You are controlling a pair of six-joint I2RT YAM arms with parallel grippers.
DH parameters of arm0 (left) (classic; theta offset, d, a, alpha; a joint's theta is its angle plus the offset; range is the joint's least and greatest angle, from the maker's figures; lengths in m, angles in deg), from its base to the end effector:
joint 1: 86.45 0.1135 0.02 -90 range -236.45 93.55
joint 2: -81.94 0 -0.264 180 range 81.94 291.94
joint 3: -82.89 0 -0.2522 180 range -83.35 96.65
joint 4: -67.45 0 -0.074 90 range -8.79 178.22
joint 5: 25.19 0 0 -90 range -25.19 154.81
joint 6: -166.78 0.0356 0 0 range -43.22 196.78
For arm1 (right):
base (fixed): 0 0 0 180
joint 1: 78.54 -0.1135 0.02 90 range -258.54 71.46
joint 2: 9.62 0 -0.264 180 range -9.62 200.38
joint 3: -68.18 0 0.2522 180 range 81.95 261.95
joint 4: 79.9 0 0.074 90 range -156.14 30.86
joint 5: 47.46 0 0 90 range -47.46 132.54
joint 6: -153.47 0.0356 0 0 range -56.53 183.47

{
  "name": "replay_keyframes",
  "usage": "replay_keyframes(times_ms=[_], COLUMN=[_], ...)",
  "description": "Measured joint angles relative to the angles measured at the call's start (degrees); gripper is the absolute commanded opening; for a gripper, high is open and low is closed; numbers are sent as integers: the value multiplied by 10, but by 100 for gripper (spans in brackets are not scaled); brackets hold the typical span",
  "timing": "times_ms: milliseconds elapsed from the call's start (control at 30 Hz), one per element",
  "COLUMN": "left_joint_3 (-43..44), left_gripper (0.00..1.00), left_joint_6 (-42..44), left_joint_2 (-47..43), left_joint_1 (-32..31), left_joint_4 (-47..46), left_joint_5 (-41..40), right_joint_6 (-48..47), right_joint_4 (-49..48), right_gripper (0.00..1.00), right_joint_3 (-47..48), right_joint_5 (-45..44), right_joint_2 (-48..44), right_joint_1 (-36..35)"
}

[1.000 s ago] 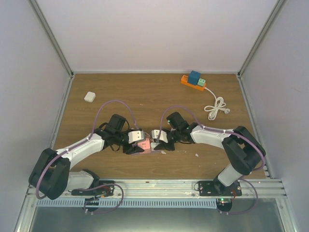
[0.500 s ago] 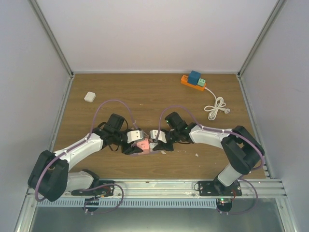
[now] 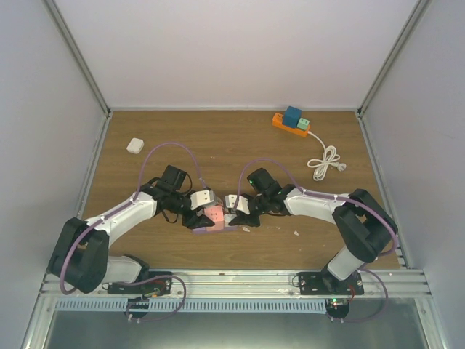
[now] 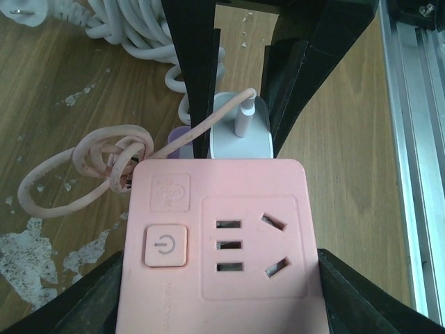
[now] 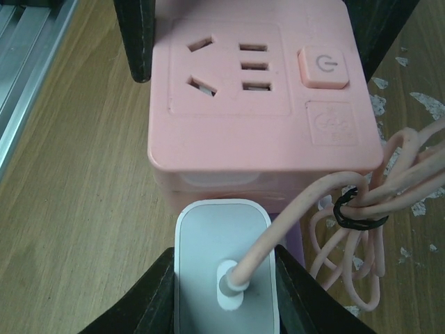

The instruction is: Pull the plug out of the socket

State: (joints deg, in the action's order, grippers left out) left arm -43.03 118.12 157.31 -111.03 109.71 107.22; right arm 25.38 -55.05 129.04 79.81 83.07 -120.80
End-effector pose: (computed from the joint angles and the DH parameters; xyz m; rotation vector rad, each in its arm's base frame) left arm 0.2019 -0.1187 0.1876 1.5237 1.9384 -0.8584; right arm 0.2097 0.2196 0.1587 -1.7756 1.7184 0.8553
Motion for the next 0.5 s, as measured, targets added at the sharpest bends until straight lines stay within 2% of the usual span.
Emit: replay_keyframes(times_ms=[500], left_joint_3=[-41], left_gripper=[26], left_joint_6=[26], left_joint_2=[-58], left_joint_1=[-25], left_joint_4=[-37], left_joint_5=[-59], right_joint_6=[1], right_joint_4=[9], right_gripper=[1], right_joint_3=[21], right_joint_5=[-9], right_joint_2=[19], right_joint_1=[-5])
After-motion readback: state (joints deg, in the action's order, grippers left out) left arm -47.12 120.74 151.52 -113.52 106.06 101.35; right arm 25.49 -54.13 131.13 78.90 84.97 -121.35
